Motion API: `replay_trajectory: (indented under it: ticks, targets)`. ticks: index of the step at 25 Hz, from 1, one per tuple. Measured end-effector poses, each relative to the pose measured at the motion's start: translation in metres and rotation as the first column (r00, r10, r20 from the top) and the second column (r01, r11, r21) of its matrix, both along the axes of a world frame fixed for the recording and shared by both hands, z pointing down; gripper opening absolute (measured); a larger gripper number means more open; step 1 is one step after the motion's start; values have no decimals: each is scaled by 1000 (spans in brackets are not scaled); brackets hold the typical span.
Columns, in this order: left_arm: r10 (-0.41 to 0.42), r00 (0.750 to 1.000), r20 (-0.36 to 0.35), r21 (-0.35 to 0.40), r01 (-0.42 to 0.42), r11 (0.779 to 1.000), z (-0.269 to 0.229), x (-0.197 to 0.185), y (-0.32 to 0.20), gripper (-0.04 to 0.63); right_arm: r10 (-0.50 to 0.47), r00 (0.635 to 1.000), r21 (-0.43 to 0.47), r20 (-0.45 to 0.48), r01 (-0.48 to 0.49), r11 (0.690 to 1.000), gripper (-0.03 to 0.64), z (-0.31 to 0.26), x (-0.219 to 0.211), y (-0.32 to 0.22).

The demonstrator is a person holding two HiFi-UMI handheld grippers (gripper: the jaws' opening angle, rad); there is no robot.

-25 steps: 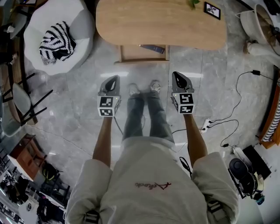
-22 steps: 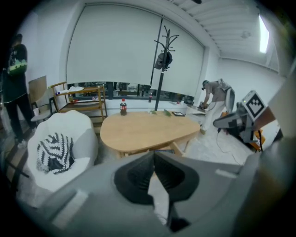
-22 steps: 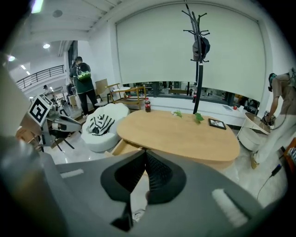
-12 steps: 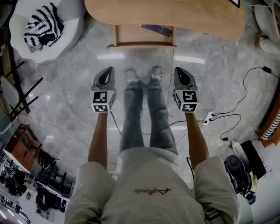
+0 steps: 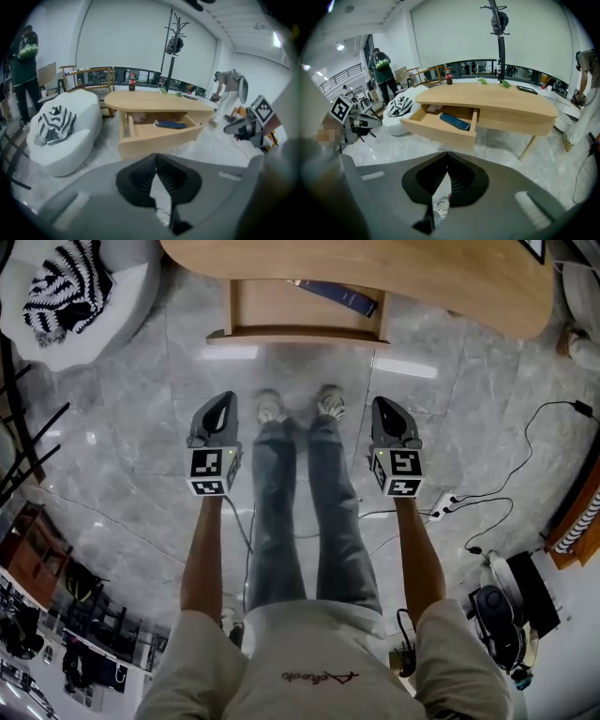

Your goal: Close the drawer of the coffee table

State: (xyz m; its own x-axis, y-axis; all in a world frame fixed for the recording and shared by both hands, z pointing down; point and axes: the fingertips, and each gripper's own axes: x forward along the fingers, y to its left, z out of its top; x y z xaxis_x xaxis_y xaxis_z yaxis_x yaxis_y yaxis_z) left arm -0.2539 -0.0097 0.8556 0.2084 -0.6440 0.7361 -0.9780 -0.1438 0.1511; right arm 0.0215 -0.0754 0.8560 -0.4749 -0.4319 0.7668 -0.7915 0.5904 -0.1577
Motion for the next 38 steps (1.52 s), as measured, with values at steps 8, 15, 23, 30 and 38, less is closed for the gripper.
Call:
replay_trajectory:
  ticks: [8,15,23,30,38]
  targets:
    - [-28,1000,15,33,27,999,45,-15,-12,3,27,1000,-11,12,-27,1000,5,49,9,-7]
    - [-69,997,-37,65,72,995,73,-27,-37,34,66,997,10,45,-67,998,35,75,-2,-35]
    - [-82,997,-13,48,83,995,102,-40,-62,255,100,994,5,53,-100,995,195,101,-6,-59]
    - [-96,995,23,32,95,995,121,-61,-76,347,94,996,21,6,-94,995,255,118,-1,-86]
    - [-92,996,19,45,91,995,125,-63,-96,345,52,999,39,-18,-51,998,214,125,-11,-103]
